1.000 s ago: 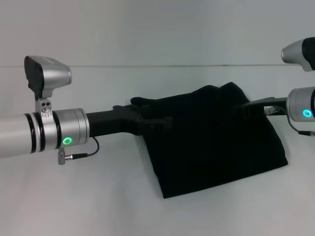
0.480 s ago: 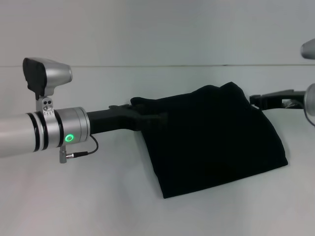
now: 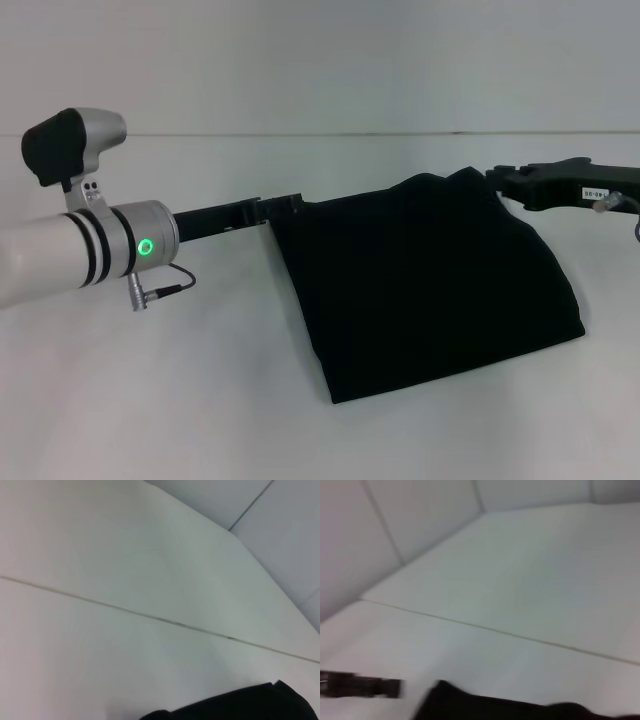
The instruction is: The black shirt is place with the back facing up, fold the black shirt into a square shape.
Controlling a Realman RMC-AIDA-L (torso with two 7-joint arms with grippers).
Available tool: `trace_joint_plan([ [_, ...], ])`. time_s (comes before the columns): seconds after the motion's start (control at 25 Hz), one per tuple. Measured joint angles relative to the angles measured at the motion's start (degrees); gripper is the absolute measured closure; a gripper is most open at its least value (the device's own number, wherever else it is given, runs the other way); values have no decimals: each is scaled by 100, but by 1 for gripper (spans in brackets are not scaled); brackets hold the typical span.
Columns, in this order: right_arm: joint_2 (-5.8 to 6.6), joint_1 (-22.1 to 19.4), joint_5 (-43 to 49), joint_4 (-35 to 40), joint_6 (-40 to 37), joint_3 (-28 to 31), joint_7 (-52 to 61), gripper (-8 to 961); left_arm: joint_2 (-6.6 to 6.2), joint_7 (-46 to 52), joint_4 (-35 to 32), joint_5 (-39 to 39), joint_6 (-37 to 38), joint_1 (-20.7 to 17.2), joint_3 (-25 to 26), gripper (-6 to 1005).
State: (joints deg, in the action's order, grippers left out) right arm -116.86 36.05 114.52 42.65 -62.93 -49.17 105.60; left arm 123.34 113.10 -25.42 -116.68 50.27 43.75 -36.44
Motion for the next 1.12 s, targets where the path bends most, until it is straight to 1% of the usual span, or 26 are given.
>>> trace_joint_plan([
  [0.04,12,-4,-46,-16,-215,91,-137,946,1,24,18,-4,-51,26,-10,89],
  [0.16,67,-7,-111,-4,-913,325,-441,843,-4,46,176,-26,-230,127,-37,90],
  [0.28,190,69,-89,16,-1592,347,-509,740,-9,92,333,-18,-471,224,-28,90],
  [0.36,294,135,-75,4,-1987,324,-513,646,6,148,394,-16,-617,263,-36,91],
  [0.44,324,147,-75,42,-2160,331,-530,553,8,180,434,-13,-688,281,-36,91],
  [0.68,263,101,-106,154,-2105,527,-834,282,35,407,507,-12,-910,356,-40,93],
  [0.84,258,115,-84,144,-1943,507,-900,202,59,640,610,-5,-1079,418,-34,93],
  [1.12,248,164,-83,134,-1873,503,-1022,63,81,678,847,12,-1384,577,-13,95],
])
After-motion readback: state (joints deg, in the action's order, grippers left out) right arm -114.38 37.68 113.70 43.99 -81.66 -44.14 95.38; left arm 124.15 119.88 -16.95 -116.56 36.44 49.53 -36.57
